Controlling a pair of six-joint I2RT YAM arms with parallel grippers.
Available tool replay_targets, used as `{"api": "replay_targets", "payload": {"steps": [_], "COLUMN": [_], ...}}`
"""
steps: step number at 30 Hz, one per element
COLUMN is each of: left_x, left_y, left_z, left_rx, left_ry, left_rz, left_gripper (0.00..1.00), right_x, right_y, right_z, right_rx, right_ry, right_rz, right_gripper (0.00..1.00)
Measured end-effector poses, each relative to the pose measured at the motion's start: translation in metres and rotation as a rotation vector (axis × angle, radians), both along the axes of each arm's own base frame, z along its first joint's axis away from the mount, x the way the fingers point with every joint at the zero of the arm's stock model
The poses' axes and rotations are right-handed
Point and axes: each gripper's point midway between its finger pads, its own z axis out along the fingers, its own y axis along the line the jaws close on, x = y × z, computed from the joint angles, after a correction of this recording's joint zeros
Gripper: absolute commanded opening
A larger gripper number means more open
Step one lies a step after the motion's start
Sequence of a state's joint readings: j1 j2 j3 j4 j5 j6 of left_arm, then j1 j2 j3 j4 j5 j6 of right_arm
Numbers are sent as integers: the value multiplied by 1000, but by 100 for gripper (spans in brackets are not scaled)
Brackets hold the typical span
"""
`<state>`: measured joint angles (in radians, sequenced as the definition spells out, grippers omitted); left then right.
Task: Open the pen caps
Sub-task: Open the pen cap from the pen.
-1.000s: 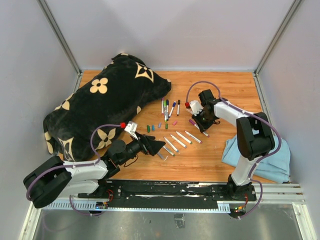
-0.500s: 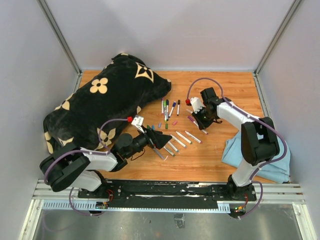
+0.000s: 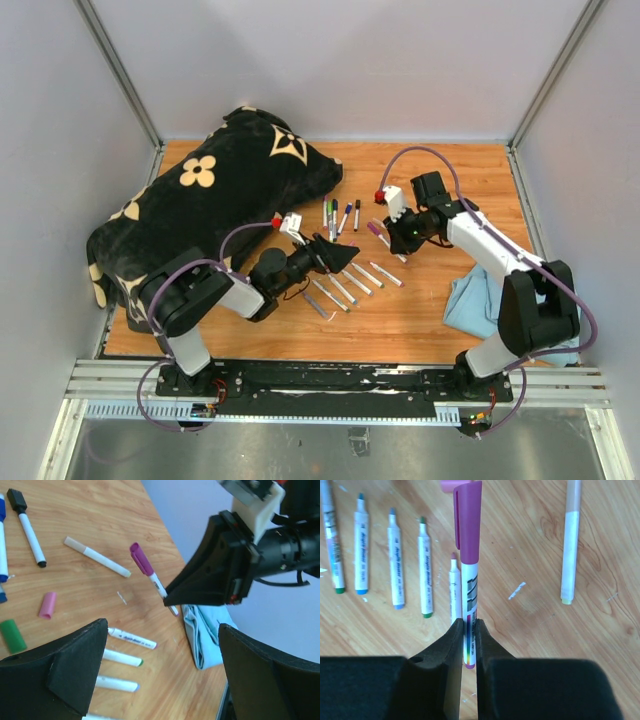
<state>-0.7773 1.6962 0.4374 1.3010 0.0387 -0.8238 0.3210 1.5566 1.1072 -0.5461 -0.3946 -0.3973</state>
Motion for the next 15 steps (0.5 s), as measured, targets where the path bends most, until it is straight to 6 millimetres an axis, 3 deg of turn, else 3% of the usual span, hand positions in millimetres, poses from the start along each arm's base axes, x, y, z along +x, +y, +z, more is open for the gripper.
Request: {"api": "replay_targets", "payload": {"steps": [7,15], "left_x": [22,29], "left_y": [-10,-13], "left_z": [8,17], "left_rx": [-92,-142], "left_ry": [-32,-56], "left_rz": [45,59], "left_gripper": [96,91], "right_x": [-14,-30], "right_y": [21,38], "right_z": [28,46], "right_rx": [145,262], "right_ry": [-35,-36], "right_rz": [74,150], "right_gripper": [1,1]}}
